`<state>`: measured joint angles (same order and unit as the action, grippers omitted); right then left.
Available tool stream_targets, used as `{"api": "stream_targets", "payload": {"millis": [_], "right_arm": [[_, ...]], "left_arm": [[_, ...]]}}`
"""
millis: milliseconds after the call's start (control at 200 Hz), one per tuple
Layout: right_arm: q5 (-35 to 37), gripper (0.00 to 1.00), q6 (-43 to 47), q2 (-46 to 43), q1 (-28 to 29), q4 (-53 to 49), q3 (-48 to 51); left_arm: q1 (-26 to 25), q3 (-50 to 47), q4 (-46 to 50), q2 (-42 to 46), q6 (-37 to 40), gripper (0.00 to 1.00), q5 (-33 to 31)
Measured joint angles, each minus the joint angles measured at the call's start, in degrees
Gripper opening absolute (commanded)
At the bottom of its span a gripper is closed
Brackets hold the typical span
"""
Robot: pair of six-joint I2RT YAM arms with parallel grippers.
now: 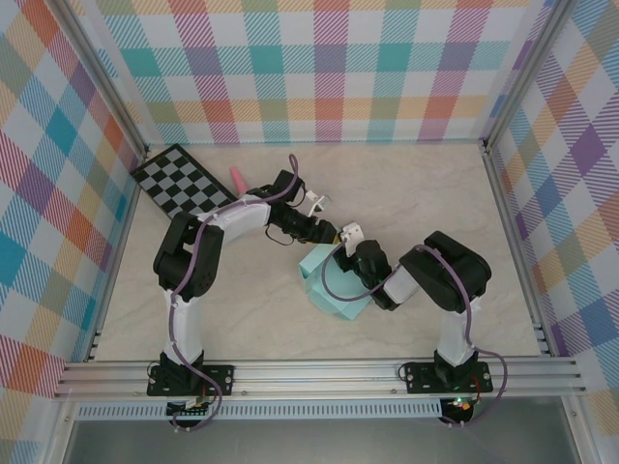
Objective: Fold the paper box
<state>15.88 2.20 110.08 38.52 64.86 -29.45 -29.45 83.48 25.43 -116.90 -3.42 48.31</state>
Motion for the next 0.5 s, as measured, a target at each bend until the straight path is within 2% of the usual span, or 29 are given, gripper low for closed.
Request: {"api": "stream_targets", "payload": {"millis": [120,290,500], "right_arm": [[-1.73,0.42,0.68,-0.31,-0.96,-0.57,0.48],[-4.04,0.29,2.27,-0.55,-2.43,-2.54,1.42],[-4.98,0.2,1.66,-0.48,-2.6,-2.62,1.53]], "left_arm": [[-0.15,0.48,0.63,-0.26,0.04,0.57,0.04],[-0.61,1.33,1.57,-0.7,0.61,0.56,0.26],[-0.68,1.51,1.62,-0.74,1.31,0.55,0.46]]}}
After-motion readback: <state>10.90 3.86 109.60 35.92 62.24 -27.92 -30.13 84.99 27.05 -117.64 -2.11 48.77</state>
